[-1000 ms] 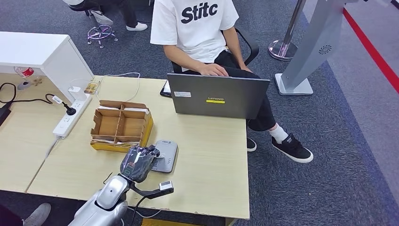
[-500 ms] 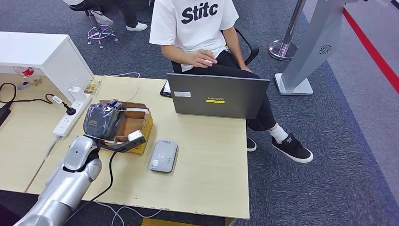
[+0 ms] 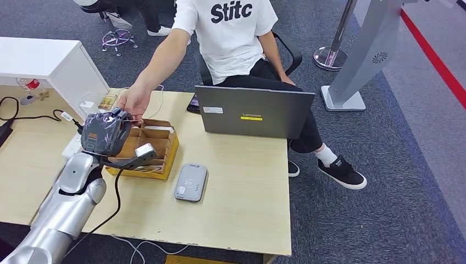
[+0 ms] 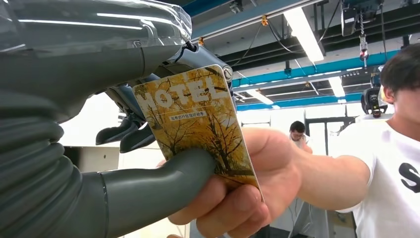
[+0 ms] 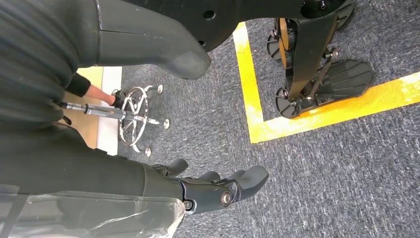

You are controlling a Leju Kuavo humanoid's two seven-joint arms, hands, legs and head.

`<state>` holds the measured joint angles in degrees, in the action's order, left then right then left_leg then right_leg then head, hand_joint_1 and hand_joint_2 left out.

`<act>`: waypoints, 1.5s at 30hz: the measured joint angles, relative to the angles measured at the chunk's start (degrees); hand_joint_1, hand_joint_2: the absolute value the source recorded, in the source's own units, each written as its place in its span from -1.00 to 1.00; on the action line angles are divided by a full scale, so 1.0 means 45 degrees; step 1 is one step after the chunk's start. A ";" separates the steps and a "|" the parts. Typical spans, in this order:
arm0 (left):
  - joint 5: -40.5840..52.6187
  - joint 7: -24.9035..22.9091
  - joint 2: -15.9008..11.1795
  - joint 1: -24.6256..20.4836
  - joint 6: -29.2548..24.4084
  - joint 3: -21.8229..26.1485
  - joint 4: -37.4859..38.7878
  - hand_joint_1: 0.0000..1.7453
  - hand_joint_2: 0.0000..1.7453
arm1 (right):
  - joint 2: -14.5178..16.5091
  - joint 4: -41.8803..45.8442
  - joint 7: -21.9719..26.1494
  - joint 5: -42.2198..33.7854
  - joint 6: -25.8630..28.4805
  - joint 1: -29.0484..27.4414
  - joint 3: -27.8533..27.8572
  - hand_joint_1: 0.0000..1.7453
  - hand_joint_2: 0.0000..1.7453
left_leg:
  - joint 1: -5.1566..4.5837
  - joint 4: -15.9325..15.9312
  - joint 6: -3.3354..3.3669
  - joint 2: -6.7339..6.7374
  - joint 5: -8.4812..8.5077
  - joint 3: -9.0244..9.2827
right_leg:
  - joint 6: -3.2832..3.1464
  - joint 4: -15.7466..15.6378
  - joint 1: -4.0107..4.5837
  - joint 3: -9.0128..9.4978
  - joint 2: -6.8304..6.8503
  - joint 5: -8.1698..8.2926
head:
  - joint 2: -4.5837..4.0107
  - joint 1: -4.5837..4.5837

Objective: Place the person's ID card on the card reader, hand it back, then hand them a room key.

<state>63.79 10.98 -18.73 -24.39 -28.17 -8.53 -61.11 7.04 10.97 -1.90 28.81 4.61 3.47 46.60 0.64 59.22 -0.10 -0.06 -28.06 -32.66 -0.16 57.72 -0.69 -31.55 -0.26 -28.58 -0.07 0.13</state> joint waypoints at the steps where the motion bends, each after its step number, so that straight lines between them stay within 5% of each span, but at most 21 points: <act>1: 0.0010 0.0018 -0.0008 0.0001 -0.0005 0.0012 0.0000 -0.23 1.00 | 0.0000 0.0000 0.0000 0.0000 0.0000 0.0000 0.0000 -1.00 1.00 | 0.0000 0.0000 0.0000 0.0000 0.0000 0.0000 | 0.0000 0.0000 0.0000 0.0000 0.0000 0.0000 | 0.0000 0.0000; 2: 0.0028 0.0038 -0.0011 0.0002 -0.0011 0.0022 0.0000 -0.74 1.00 | 0.0000 0.0000 0.0000 0.0000 0.0000 0.0000 0.0000 -1.00 1.00 | 0.0000 0.0000 0.0000 -0.0001 0.0000 0.0000 | 0.0000 0.0000 0.0000 0.0000 0.0001 0.0000 | 0.0000 0.0000; 3: 0.0058 0.0055 -0.0008 0.0005 -0.0017 0.0029 0.0000 -1.00 1.00 | 0.0000 0.0000 0.0000 -0.0001 0.0001 0.0002 0.0000 -1.00 1.00 | 0.0000 0.0000 0.0000 -0.0002 0.0001 0.0000 | 0.0000 0.0000 0.0000 0.0001 0.0002 0.0000 | 0.0000 0.0000; 16: 0.0034 0.0212 0.0337 0.0469 -0.0030 0.0027 -0.0431 -1.00 1.00 | 0.0074 -0.0005 0.0000 -0.0036 0.0028 0.0008 0.0005 -1.00 1.00 | -0.0002 0.0001 0.0001 0.0002 -0.0001 0.0000 | 0.0000 -0.0002 -0.0002 -0.0003 -0.0003 0.0000 | 0.0000 0.0001; 28: -0.0596 0.0444 0.2433 0.3842 0.1046 -0.1907 -0.3464 -1.00 1.00 | 0.0274 -0.0005 0.0107 -0.0230 0.0275 0.0005 0.0222 -1.00 1.00 | -0.0012 0.0002 0.0020 0.0007 -0.0022 -0.0007 | 0.0006 -0.0023 -0.0010 -0.0004 -0.0004 -0.0003 | 0.0000 0.0000; 38: 0.2817 -0.1458 0.2093 0.4637 0.0590 -0.2653 -0.3464 -1.00 1.00 | 0.0291 -0.0005 -0.0022 -0.0019 0.0356 -0.0006 0.0389 -1.00 1.00 | 0.0001 -0.0005 0.0008 0.0006 -0.0013 -0.0005 | 0.0003 -0.0009 0.0000 -0.0004 -0.0002 -0.0003 | 0.0000 0.0001; 45: 0.2818 -0.1801 0.1589 0.4615 0.0306 -0.2249 -0.2753 -1.00 1.00 | 0.0291 -0.0005 -0.0103 0.0214 0.0323 -0.0006 0.0398 -1.00 1.00 | -0.0001 -0.0006 0.0007 0.0007 -0.0012 -0.0006 | 0.0003 -0.0009 -0.0001 -0.0004 -0.0002 -0.0003 | 0.0000 0.0000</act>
<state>76.47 2.88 -11.57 -3.62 -26.79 -18.65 -73.50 8.35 10.95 -2.37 29.77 6.06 3.44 48.39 0.64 59.19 -0.07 -0.03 -28.11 -32.68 -0.15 57.68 -0.70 -31.57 -0.26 -28.60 -0.07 0.13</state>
